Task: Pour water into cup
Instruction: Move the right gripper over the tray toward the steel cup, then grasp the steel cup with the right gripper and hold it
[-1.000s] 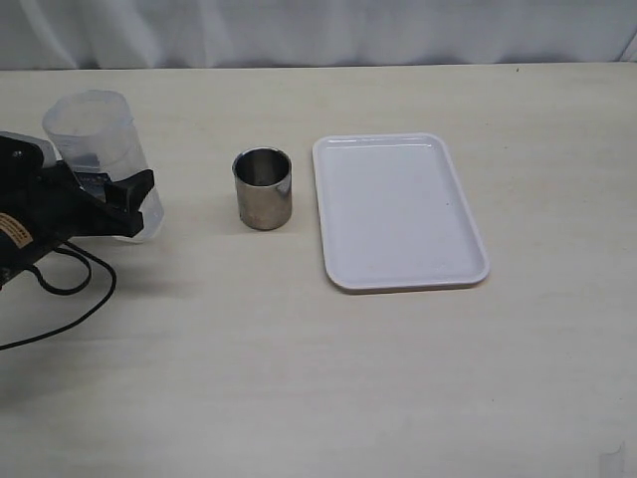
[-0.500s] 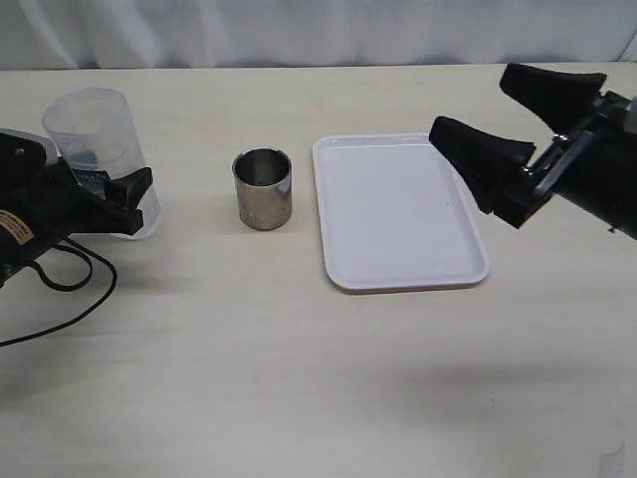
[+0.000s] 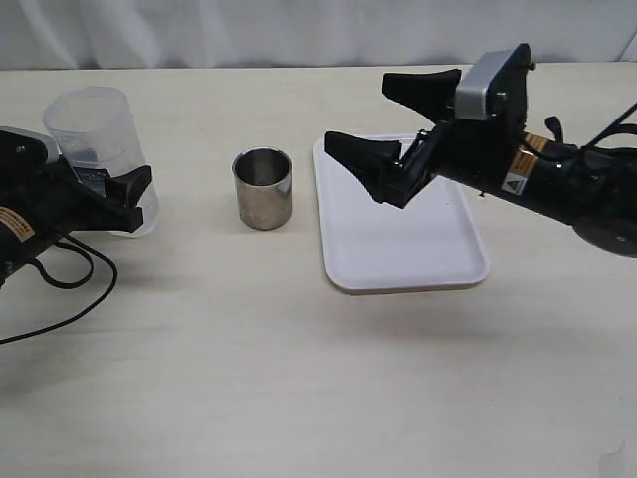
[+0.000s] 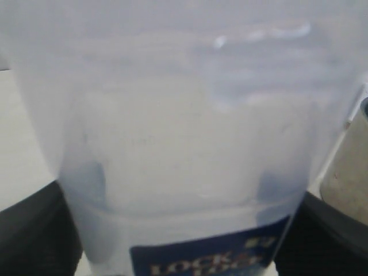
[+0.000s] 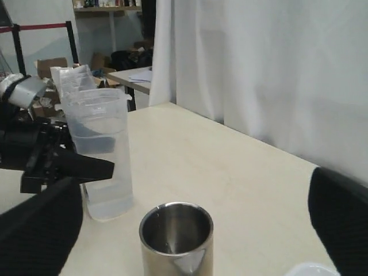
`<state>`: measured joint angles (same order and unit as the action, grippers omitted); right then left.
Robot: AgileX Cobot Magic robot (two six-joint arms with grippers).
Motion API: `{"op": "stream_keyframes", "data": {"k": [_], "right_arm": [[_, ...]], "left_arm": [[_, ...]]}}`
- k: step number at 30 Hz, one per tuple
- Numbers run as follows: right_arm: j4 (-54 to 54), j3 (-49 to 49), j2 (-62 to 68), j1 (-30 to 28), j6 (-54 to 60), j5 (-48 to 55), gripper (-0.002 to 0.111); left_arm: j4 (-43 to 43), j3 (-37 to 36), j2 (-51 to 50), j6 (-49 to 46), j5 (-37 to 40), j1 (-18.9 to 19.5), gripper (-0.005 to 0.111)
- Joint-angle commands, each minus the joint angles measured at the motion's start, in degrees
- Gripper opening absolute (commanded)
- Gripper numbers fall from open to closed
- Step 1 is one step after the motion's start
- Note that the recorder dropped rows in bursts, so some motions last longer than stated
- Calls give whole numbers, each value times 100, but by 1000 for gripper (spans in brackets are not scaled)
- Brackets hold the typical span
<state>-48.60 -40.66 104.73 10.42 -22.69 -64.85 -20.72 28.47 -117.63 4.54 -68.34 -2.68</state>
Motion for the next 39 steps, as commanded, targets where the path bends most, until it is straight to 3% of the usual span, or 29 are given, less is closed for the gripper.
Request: {"op": "stream_keyframes", "data": {"k": [1, 6, 17, 34, 39], "right_arm": [[459, -356, 261, 277, 175, 686, 110], [787, -725, 706, 368, 175, 834, 110], [-739, -1674, 1874, 368, 175, 742, 110], [-788, -2741, 3160, 377, 175, 181, 110], [-773, -3019, 3343, 696, 175, 258, 110]], "left_arm": [[43, 38, 14, -5, -162, -7, 0], [43, 38, 14, -5, -162, -7, 0], [43, 38, 14, -5, -162, -7, 0], [41, 88, 14, -5, -162, -7, 0], [41, 88, 14, -5, -162, -7, 0]]}}
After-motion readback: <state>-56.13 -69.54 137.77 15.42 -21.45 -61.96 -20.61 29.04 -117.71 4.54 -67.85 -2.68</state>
